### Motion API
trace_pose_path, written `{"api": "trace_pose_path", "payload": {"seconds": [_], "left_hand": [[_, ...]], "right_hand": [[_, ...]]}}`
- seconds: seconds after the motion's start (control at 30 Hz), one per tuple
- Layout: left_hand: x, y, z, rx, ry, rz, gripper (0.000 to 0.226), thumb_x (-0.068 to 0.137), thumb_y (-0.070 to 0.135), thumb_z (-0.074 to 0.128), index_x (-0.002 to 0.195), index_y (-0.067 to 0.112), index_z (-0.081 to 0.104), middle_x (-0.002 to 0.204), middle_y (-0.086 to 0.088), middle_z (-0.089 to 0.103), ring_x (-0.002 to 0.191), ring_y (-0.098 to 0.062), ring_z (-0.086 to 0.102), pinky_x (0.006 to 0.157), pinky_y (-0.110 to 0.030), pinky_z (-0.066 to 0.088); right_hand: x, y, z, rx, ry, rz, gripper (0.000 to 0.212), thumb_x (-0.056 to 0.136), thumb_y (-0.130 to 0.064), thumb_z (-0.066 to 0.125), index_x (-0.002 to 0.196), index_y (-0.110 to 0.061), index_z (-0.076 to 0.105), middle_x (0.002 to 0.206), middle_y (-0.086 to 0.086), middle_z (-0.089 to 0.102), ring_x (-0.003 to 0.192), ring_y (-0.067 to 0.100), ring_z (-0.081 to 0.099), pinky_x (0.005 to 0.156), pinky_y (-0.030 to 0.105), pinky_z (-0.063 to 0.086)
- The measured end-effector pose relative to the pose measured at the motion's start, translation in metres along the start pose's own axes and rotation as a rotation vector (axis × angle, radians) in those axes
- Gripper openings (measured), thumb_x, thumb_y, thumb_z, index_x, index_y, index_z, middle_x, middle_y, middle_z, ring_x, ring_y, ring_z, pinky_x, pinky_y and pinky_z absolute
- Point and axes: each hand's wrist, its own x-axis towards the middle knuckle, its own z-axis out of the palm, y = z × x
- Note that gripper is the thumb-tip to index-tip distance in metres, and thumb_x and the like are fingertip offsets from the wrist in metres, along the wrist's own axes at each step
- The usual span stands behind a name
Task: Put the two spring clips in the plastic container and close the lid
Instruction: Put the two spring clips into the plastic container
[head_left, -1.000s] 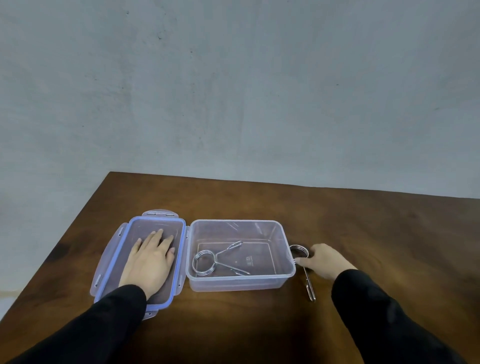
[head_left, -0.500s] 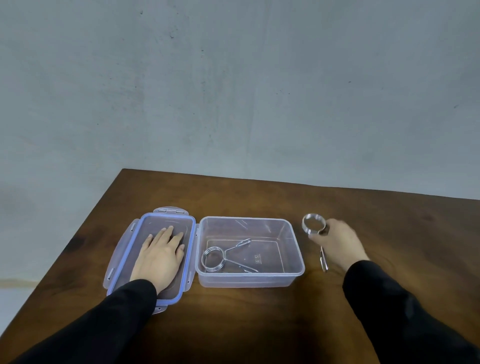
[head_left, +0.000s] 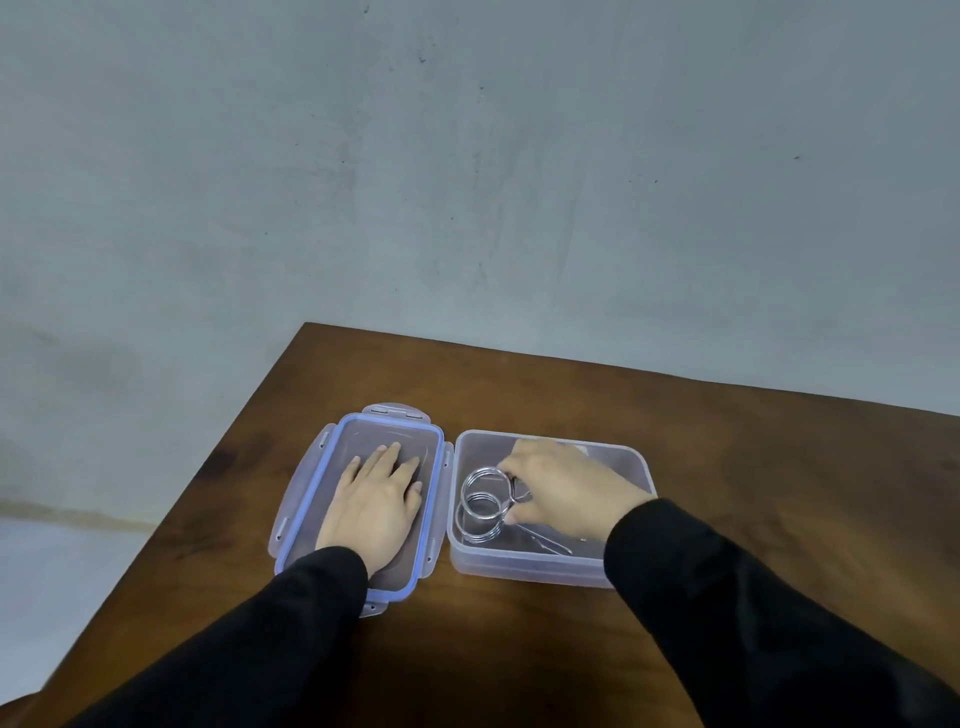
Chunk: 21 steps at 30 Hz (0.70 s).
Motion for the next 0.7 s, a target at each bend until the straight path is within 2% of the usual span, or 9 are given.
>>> {"api": "trace_pose_path", "payload": {"seconds": [0.13,0.33,0.43,0.7], "left_hand": [[0.0,-0.001,-0.001,-0.001,0.016,0.004,0.049,0.103,0.039,0.025,0.146,0.026,0.044,0.157,-0.002,0.038,0.145,-0.019,0.029,0.122,-0.043,0.014],[-0.001,-0.001,-0.002,-0.011,0.018,0.005,0.049,0.103,0.041,0.024,0.146,0.027,0.043,0.157,-0.001,0.037,0.146,-0.018,0.029,0.122,-0.041,0.012],[-0.001,0.0,-0.003,-0.01,0.015,0.001,0.049,0.103,0.042,0.024,0.147,0.028,0.041,0.158,0.0,0.036,0.146,-0.018,0.028,0.122,-0.041,0.012],[0.0,-0.002,-0.001,-0.005,0.005,-0.009,0.05,0.103,0.044,0.024,0.147,0.028,0.041,0.158,0.0,0.036,0.145,-0.018,0.03,0.123,-0.041,0.012]], "right_hand": [[0.007,-0.004,0.015,-0.009,-0.038,0.001,0.038,0.091,-0.045,0.069,0.119,-0.019,0.066,0.114,0.001,0.059,0.107,0.023,0.052,0.077,0.037,0.029],[0.013,-0.004,0.028,0.031,-0.083,0.031,0.038,0.09,-0.048,0.07,0.115,-0.02,0.067,0.111,0.0,0.059,0.1,0.022,0.054,0.083,0.039,0.04],[0.013,-0.002,0.03,0.066,-0.091,0.058,0.04,0.089,-0.049,0.07,0.118,-0.021,0.067,0.113,-0.001,0.059,0.101,0.02,0.054,0.085,0.037,0.041],[0.014,-0.001,0.034,0.048,-0.11,0.08,0.056,0.085,-0.055,0.072,0.13,-0.025,0.062,0.12,-0.002,0.061,0.111,0.022,0.055,0.101,0.044,0.039]]}}
